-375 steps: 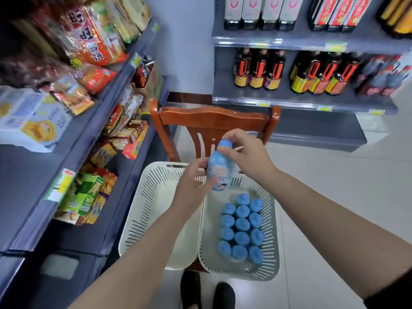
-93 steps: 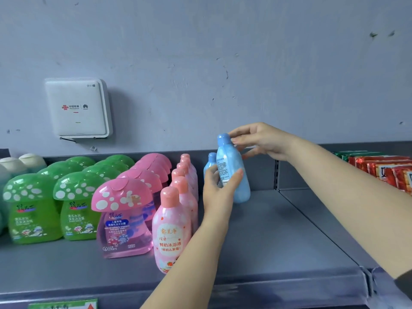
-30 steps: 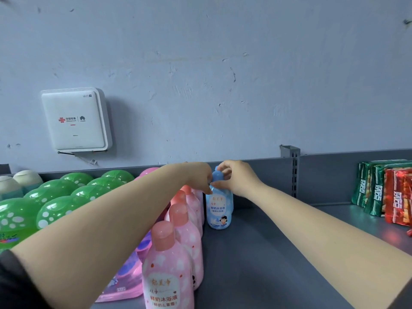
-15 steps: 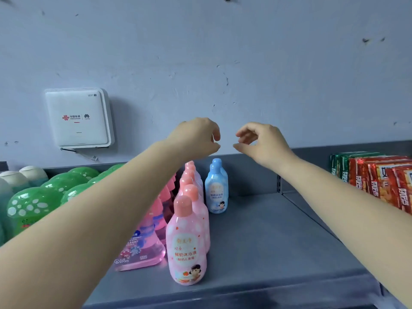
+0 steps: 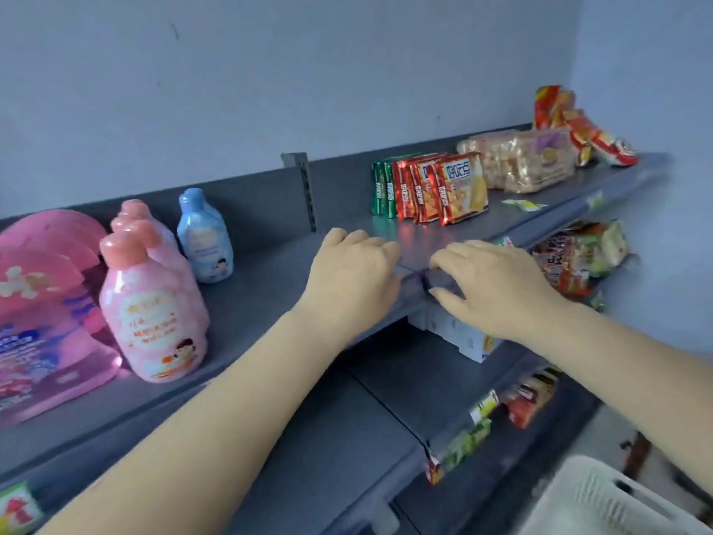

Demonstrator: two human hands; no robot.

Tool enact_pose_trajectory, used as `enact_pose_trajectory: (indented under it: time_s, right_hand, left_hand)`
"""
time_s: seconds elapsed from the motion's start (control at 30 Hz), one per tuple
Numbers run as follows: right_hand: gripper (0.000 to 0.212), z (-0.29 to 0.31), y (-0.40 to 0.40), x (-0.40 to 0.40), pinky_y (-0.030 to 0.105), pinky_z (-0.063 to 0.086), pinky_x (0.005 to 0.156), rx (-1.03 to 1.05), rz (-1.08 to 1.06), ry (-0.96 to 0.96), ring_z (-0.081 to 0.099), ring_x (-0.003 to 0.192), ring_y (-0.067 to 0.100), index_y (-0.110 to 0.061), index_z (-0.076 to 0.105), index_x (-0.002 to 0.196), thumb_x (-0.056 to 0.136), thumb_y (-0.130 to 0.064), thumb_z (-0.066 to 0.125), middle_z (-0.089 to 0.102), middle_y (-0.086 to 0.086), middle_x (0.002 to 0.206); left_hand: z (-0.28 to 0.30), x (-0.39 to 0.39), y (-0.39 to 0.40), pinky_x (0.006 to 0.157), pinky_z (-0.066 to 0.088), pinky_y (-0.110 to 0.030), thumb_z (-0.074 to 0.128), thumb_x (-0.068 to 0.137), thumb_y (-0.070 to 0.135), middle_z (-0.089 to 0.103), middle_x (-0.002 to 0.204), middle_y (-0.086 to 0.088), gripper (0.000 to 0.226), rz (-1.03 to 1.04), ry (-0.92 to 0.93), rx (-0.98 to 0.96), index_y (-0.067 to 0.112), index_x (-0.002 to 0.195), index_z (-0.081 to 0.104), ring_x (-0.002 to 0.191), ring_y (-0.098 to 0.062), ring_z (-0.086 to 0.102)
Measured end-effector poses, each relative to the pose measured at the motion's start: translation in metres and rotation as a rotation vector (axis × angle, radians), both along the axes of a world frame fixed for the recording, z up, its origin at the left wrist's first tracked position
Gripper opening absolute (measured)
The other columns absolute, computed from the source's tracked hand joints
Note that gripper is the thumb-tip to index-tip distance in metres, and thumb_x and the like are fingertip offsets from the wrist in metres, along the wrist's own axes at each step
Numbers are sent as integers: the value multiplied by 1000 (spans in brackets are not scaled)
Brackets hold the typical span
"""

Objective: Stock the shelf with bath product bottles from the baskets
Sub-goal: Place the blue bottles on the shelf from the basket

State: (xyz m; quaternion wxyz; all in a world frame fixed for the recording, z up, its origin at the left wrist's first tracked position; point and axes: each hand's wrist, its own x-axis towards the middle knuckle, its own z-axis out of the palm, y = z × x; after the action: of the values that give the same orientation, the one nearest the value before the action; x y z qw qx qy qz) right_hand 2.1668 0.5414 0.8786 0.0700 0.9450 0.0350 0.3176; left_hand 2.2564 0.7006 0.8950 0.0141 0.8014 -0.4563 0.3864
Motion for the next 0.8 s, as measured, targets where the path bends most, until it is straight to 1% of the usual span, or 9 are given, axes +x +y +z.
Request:
enact_pose_trajectory:
  time_s: [0.07, 0.17, 0.2, 0.27, 0.33, 0.43, 0.6, 0.67, 0.8]
  right_hand:
    - [25, -23, -20, -27, 30, 36, 61, 33, -68, 44, 60, 98, 25, -12, 61, 103, 86, -31, 59, 64, 2, 96]
    - [27, -63, -53, -68, 33, 45, 71, 87, -218, 172, 55, 106, 20, -18, 55, 110, 91, -37, 51, 59, -2, 106]
    - [28, -77, -63, -82, 33, 47, 73, 115, -265, 225, 54, 107, 20, -18, 53, 111, 91, -37, 50, 58, -2, 109]
    - [30, -105, -81, -112, 34, 46, 73, 182, -349, 314, 54, 108, 22, -16, 53, 113, 91, -36, 50, 57, 0, 111]
    - [31, -130, -98, -142, 35, 45, 77, 241, -426, 386, 54, 109, 24, -15, 54, 114, 91, -35, 51, 58, 2, 113]
    - [30, -162, -125, -187, 35, 44, 78, 334, -539, 448, 55, 109, 26, -14, 53, 114, 92, -34, 51, 58, 3, 114]
    - [32, -218, -169, -256, 34, 46, 82, 518, -693, 549, 55, 109, 22, -17, 51, 118, 91, -33, 51, 57, -1, 117]
    - [31, -245, -185, -281, 35, 46, 83, 601, -736, 581, 56, 108, 21, -18, 52, 117, 90, -32, 52, 58, -1, 115]
    - [35, -305, -213, -319, 32, 44, 89, 734, -800, 676, 55, 109, 20, -17, 53, 120, 90, -33, 54, 59, -1, 120]
  left_hand:
    - [-25, -13, -32, 60, 43, -26, 59, 61, 26, 63, 57, 2, 11, -98, 60, 42, 15, 63, 63, 56, -24, 59]
    - [-64, -40, -79, 58, 38, -27, 66, 66, 19, 63, 60, -2, 7, -249, 146, 139, 12, 68, 63, 59, -27, 60]
    - [-79, -50, -94, 62, 37, -29, 64, 74, 19, 65, 70, -4, 8, -286, 189, 189, 11, 77, 65, 69, -28, 62]
    - [-108, -73, -124, 74, 34, -33, 51, 89, 24, 66, 94, -8, 19, -309, 277, 310, 10, 98, 62, 94, -30, 58]
    - [-137, -96, -154, 79, 32, -34, 46, 92, 26, 63, 103, -7, 21, -359, 342, 365, 12, 103, 58, 104, -30, 54]
    - [-173, -133, -199, 82, 33, -33, 47, 92, 29, 63, 106, -5, 22, -442, 412, 428, 14, 103, 58, 105, -26, 53]
    - [-228, -196, -264, 85, 42, -33, 49, 92, 29, 65, 107, 0, 26, -566, 596, 493, 21, 113, 61, 102, -23, 57]
    - [-257, -218, -284, 86, 47, -34, 49, 91, 28, 66, 107, 1, 26, -562, 698, 541, 23, 113, 62, 101, -22, 59]
    - [-326, -253, -315, 85, 45, -30, 51, 90, 27, 64, 109, 1, 26, -528, 880, 685, 20, 113, 60, 102, -21, 58]
